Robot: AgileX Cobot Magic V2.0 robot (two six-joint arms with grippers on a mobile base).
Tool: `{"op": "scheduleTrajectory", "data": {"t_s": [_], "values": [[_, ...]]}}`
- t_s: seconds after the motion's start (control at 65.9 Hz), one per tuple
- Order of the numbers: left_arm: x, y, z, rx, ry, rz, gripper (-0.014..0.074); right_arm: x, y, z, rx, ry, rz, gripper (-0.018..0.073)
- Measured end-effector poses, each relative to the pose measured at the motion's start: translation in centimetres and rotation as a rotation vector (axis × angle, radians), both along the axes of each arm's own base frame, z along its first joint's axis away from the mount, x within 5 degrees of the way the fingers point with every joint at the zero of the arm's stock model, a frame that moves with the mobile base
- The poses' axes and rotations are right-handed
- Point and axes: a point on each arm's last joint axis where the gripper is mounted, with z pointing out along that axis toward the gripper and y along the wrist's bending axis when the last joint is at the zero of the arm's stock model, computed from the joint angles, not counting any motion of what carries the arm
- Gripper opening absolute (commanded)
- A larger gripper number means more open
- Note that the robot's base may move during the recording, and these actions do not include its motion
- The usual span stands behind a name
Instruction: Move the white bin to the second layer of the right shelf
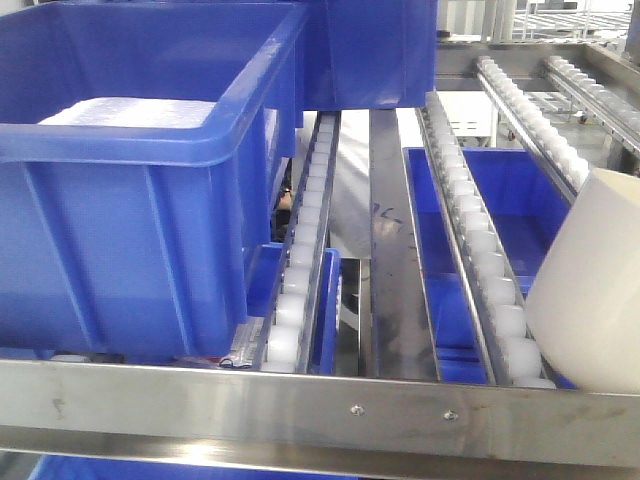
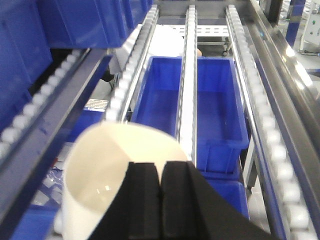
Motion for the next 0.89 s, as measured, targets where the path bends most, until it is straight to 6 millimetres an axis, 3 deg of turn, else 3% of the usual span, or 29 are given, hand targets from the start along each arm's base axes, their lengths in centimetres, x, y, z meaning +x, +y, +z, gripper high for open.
{"op": "scheduleTrajectory", "data": {"t_s": [0.167,0.273,0.895], "values": [[0.0,0.0,0.0,0.000,0.001,0.000,0.0085,0.4,0.0,-3.4,0.019,0.042,0.000,0.0049],[0.0,0.0,0.0,0.000,0.001,0.000,0.0085,0.7,0.1,-4.5,0.031,0.004,0.013,0.0049],[0.0,0.0,0.0,0.000,0.001,0.000,0.0085,0.8,0.1,-4.3,0.019,-0.048,0.014,0.0049]]}}
